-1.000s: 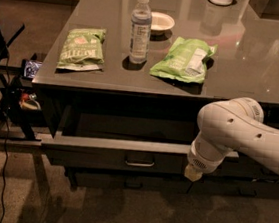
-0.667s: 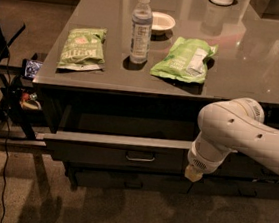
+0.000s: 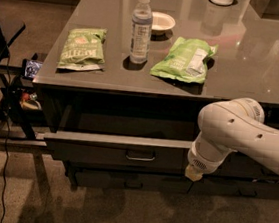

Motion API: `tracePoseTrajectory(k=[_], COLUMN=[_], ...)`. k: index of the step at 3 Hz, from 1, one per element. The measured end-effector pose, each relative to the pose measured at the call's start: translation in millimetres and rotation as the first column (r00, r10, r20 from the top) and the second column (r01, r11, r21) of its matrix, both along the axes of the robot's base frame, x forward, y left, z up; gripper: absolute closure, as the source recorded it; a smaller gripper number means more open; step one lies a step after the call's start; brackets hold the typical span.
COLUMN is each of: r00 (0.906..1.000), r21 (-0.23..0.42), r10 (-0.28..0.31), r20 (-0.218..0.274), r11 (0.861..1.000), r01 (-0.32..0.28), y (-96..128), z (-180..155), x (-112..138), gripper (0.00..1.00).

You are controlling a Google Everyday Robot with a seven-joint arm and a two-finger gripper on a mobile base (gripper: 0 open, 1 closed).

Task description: Close top drawer

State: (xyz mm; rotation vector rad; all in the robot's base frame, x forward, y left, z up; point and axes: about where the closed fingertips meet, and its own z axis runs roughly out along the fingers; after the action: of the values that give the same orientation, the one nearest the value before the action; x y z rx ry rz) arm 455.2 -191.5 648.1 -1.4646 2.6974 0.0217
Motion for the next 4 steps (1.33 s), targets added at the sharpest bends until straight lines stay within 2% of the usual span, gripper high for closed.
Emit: tracePoseTrajectory(k=[1, 2, 3, 4], r00=[1.0, 1.0, 1.0, 1.0], r21=[0.0, 0.0, 0.0, 0.0], r10=[0.0, 0.0, 0.0, 0.0], r20=[0.0, 0.0, 0.0, 0.0], r11=[1.0, 1.0, 1.0, 1.0], r01=[0.0, 0.0, 0.0, 0.0], y=[0.0, 0.0, 0.0, 0.0], z=[0.0, 0.0, 0.0, 0.0], x=[0.0, 0.0, 0.0, 0.0], gripper=[0.15, 0.0, 0.0, 0.19])
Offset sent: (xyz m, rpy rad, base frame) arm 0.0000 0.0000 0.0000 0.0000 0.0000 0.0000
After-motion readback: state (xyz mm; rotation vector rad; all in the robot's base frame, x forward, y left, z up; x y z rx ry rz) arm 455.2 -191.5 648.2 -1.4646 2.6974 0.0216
